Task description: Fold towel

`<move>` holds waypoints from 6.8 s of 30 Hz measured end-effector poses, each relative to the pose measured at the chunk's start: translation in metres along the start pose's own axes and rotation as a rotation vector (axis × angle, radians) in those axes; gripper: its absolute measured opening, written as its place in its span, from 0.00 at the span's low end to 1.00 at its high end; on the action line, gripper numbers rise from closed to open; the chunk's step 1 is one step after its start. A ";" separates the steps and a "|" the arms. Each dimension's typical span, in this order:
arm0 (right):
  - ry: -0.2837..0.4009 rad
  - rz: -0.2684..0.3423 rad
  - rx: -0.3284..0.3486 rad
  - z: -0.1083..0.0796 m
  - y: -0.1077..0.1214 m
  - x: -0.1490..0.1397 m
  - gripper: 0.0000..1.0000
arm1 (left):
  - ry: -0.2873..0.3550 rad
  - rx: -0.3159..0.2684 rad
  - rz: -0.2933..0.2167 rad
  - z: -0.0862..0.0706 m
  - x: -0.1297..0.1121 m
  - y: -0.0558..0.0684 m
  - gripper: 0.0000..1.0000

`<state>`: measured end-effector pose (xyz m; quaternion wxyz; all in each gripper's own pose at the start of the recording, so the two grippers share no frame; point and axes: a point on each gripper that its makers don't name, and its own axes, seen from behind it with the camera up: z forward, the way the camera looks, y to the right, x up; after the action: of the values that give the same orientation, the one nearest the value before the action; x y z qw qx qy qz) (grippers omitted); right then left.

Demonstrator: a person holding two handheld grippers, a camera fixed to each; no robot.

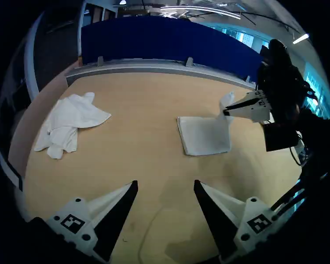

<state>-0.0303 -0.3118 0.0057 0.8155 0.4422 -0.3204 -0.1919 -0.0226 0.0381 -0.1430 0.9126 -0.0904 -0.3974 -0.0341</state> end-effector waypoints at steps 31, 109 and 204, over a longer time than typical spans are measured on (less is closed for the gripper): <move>-0.035 0.057 0.108 0.035 -0.057 -0.034 0.83 | 0.008 0.004 -0.026 0.006 -0.004 0.001 0.94; 0.094 0.098 -0.080 -0.042 0.010 0.011 0.06 | 0.044 -0.010 -0.009 0.001 0.016 0.018 0.94; 0.013 0.355 -0.539 -0.303 0.345 -0.151 0.06 | 0.023 -0.020 0.058 0.005 0.047 0.058 0.94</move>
<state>0.0808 0.1436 0.1211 0.9260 0.1486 -0.3249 -0.1220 0.0136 0.0961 -0.1129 0.9168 -0.1107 -0.3835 -0.0128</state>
